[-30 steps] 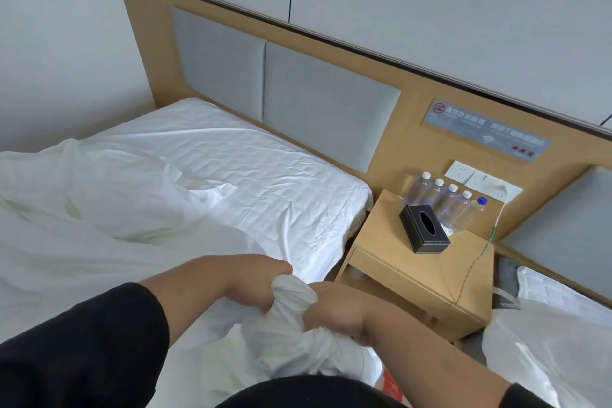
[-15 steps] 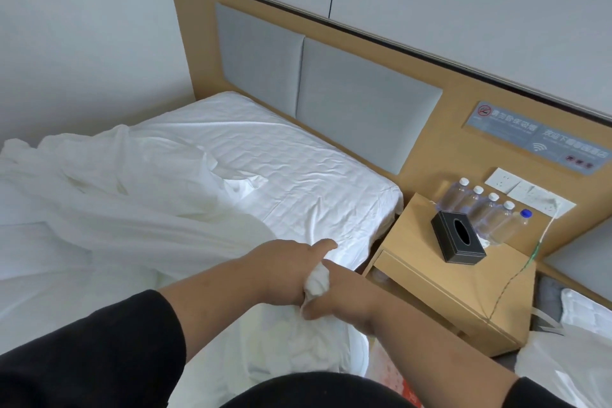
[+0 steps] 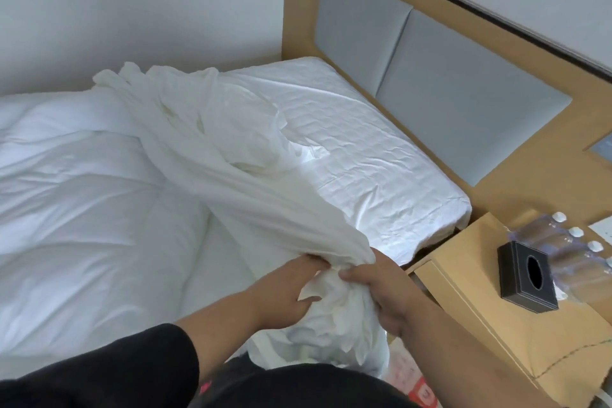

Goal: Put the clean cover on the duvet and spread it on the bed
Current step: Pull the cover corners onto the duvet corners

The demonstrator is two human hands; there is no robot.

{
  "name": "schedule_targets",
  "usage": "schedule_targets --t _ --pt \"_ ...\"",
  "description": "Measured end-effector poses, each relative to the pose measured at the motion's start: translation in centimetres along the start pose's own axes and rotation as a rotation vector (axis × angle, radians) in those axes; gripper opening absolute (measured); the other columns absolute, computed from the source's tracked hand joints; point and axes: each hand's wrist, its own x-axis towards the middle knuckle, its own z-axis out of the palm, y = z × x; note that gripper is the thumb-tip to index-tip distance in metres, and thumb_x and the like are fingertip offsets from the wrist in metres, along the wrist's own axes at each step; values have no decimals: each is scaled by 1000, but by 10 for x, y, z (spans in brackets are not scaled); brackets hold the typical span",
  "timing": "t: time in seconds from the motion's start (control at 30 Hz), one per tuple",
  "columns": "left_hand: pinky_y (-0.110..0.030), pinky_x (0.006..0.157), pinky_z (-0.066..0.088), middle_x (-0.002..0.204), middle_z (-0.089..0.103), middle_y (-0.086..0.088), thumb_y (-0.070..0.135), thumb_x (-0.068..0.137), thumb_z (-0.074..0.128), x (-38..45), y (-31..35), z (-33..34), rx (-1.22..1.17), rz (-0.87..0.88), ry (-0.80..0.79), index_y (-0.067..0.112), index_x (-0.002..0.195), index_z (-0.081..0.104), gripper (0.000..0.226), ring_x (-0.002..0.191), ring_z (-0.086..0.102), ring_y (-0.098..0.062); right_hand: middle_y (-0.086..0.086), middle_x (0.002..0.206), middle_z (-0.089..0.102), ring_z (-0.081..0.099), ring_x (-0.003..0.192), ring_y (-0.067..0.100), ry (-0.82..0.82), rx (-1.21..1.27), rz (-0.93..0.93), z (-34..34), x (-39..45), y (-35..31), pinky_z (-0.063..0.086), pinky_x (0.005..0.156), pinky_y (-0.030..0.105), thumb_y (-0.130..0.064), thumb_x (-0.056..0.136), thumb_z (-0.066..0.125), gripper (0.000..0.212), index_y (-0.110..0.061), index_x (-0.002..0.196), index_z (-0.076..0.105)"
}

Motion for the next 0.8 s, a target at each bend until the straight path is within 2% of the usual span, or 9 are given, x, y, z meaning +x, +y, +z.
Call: schedule_targets --t 0.07,0.13,0.2,0.27,0.33,0.47,0.53,0.63,0.8 --pt "-3 98 33 136 54 24 38 97 60 7 16 22 -127 -95 49 40 139 51 42 118 45 13 27 117 70 68 108 46 -42 35 9 -8 -4 1 55 96 56 -7 72 77 50 -8 121 69" --pt "-13 86 45 109 67 21 32 94 58 7 30 39 -234 -228 185 39 110 66 19 97 57 6 30 119 68 67 109 49 -55 44 13 -16 -6 0 52 99 60 -5 76 75 48 -4 123 66" --pt "-26 74 47 82 62 19 29 87 53 -3 37 53 -246 -348 313 31 81 59 8 77 56 -1 27 118 69 68 108 47 -35 12 -1 -24 -6 -4 52 98 61 -2 80 73 44 -4 124 65" --pt "-22 74 45 83 60 23 46 86 45 -23 45 60 -250 -411 360 36 86 57 15 78 54 0 23 116 71 70 104 43 -32 -44 -21 -26 -3 -7 55 95 59 -3 79 73 45 -6 123 65" --pt "-9 83 40 104 60 39 66 88 36 -43 56 64 -309 -501 347 55 115 53 34 97 54 15 19 112 73 72 100 39 -39 -102 -45 -23 -1 -7 59 90 55 -8 69 75 54 -10 122 65" --pt "-6 95 35 112 60 39 63 98 35 -69 81 74 -347 -576 392 52 128 54 36 107 53 15 13 108 74 74 94 34 -37 -173 -89 -9 1 -2 62 76 45 -12 61 74 57 -17 116 64" --pt "-22 98 40 109 61 29 59 99 37 -75 86 71 -512 -632 462 39 118 65 40 102 54 9 11 110 73 73 96 32 -85 -226 -95 -3 2 -1 62 79 47 -13 60 74 58 -18 117 63" --pt "-31 80 39 84 55 8 57 90 48 -80 87 53 -769 -630 484 23 82 60 37 77 49 -8 6 110 73 73 98 30 -206 -377 -78 2 0 -3 60 87 54 -14 62 78 58 -21 117 62" --pt "-29 77 41 85 59 7 46 79 74 -72 85 43 -778 -565 347 32 86 64 18 80 52 -11 2 103 74 74 93 25 -295 -551 -77 10 -11 -2 61 84 51 -14 65 74 48 -25 111 64"
